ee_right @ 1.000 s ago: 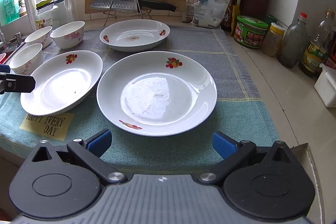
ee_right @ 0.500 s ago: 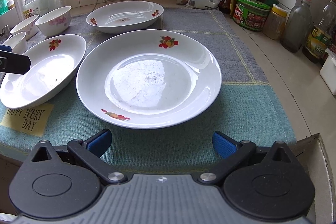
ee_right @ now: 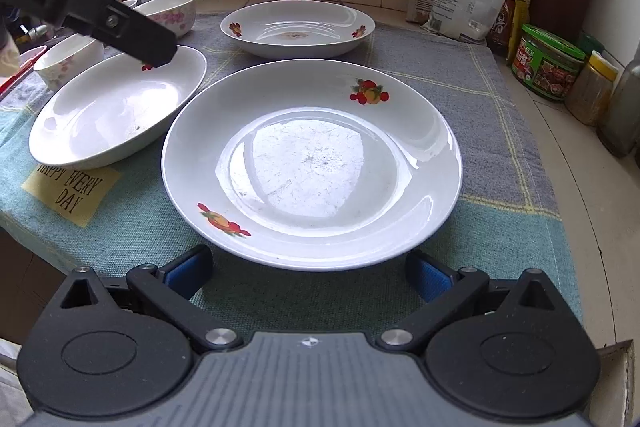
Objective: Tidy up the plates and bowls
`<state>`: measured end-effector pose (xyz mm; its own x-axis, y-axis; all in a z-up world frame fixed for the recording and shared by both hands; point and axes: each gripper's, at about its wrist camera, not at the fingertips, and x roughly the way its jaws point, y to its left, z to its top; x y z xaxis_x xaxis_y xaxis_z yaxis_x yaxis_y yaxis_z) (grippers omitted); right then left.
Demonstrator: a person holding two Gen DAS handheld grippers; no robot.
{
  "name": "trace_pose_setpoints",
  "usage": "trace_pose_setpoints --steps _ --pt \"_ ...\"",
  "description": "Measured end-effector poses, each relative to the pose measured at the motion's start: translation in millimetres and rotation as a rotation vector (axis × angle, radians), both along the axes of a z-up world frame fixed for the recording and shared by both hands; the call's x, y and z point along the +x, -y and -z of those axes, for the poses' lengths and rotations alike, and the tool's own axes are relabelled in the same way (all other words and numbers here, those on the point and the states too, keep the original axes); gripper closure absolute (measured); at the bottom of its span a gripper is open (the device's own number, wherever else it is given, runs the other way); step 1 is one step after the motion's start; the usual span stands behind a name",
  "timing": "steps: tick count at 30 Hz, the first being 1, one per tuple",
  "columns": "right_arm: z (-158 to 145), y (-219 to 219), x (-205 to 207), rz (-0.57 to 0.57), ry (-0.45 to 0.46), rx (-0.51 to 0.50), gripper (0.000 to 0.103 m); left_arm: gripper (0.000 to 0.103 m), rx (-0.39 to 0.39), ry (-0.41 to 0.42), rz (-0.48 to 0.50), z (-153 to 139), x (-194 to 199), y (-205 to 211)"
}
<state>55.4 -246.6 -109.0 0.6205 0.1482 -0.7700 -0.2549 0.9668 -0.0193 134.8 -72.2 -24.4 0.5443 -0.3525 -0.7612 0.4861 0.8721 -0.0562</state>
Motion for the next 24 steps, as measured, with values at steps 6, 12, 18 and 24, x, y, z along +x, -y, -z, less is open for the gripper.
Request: trace_pose_setpoints --steps 6,12,18,24 --pt "-0.6 2.8 0.8 -0.059 -0.008 -0.005 0.0 0.001 0.025 -0.003 0.047 0.2 19.9 33.0" --pt "-1.1 4.2 5.0 -0.081 -0.02 -0.01 0.0 0.001 0.031 -0.084 0.096 16.7 47.2 54.8" --pt "-0.5 4.1 2.6 -0.073 -0.012 -0.006 0.0 0.001 0.037 -0.175 0.173 39.2 73.4 67.9" --pt "-0.7 4.0 2.3 -0.063 -0.011 -0.005 0.0 0.001 0.056 -0.241 0.272 54.0 90.8 81.3"
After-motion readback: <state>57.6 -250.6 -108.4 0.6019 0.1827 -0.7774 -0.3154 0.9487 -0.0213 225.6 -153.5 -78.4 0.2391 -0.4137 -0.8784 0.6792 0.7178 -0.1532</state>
